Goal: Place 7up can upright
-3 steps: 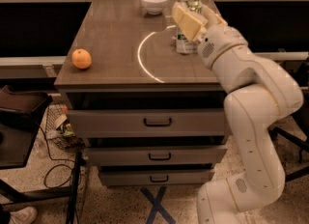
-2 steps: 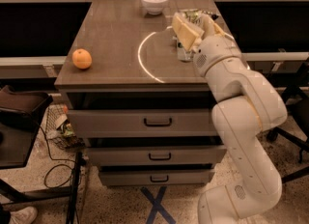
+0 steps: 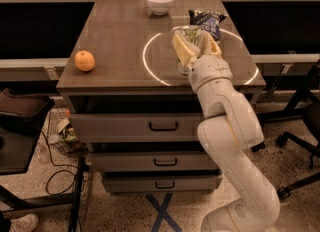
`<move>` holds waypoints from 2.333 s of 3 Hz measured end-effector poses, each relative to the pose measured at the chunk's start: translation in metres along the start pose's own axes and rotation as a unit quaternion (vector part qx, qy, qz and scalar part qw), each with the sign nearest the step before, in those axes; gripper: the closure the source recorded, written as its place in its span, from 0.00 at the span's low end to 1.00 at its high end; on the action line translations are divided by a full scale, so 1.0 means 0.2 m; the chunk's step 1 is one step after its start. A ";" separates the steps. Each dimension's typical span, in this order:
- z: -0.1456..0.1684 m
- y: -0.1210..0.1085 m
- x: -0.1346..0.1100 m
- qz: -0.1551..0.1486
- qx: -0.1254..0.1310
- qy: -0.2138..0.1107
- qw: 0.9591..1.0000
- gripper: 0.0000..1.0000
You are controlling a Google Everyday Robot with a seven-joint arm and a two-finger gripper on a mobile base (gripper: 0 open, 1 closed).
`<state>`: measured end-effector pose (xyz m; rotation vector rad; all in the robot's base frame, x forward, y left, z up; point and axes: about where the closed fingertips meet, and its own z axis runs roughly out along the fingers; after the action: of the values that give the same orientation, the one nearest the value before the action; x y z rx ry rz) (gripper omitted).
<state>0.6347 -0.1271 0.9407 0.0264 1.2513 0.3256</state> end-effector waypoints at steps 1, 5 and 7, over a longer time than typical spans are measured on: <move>0.05 0.02 0.12 0.055 -0.007 -0.025 0.998 1.00; 0.11 0.11 0.28 0.184 -0.071 -0.083 0.977 0.84; 0.11 0.12 0.26 0.184 -0.071 -0.082 0.977 0.29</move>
Offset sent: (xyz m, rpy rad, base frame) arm -0.0615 0.0211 0.0215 0.5298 -0.3518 0.3249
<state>0.6647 -0.0882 0.9040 0.1610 1.0530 0.7182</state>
